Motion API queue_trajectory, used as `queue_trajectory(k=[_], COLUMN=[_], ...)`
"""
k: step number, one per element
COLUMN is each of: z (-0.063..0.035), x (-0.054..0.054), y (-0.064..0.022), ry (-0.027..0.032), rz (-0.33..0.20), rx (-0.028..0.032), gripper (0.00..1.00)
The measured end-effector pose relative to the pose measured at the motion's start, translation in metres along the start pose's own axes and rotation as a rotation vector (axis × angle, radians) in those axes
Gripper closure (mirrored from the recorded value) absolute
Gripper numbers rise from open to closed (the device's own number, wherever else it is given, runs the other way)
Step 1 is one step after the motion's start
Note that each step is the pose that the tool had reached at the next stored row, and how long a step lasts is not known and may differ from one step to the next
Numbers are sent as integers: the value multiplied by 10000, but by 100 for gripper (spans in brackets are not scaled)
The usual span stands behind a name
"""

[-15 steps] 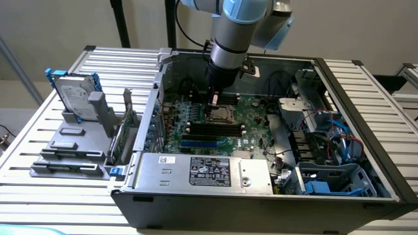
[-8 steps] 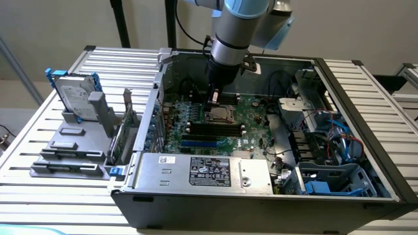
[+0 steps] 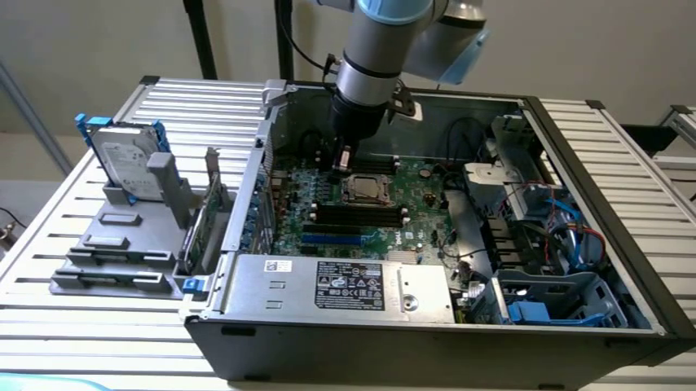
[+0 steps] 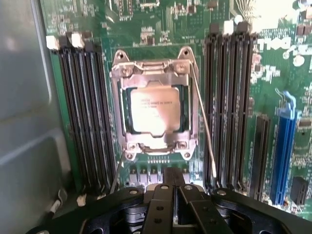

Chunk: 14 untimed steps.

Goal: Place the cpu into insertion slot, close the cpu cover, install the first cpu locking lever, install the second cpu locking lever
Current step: 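Close the cpu cover, then install the first cpu locking lever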

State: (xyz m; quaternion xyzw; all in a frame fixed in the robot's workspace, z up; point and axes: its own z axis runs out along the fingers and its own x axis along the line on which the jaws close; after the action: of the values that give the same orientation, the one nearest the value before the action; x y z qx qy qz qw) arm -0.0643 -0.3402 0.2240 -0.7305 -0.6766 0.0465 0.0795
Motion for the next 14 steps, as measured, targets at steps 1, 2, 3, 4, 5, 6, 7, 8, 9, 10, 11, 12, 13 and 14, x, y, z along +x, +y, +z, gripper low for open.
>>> queue_trajectory(k=[1, 2, 3, 4, 5, 6, 7, 8, 9, 10, 11, 12, 13, 14], z=[-8, -17, -23, -24, -24, -24, -24, -24, -24, -24, -24, -24, -24, -24], x=[-2, -3, -3, -3, -3, -3, -3, -3, -3, -3, -3, -3, -3, -3], y=[-17, -23, -26, -27, -27, -27, -28, -28, -28, -28, -28, -28, -28, -28], ry=[1, 2, 7, 11, 12, 12, 11, 11, 11, 11, 11, 11, 11, 11], rz=[-1, -1, -3, -4, -4, -3, -3, -2, -3, -3, -3, -3, -3, -3], rx=[0, 0, 0, -1, 0, 0, 0, 1, 0, 0, 0, 0, 0, 0], gripper=[89, 89, 89, 89, 89, 89, 89, 89, 89, 89, 89, 89, 89, 89])
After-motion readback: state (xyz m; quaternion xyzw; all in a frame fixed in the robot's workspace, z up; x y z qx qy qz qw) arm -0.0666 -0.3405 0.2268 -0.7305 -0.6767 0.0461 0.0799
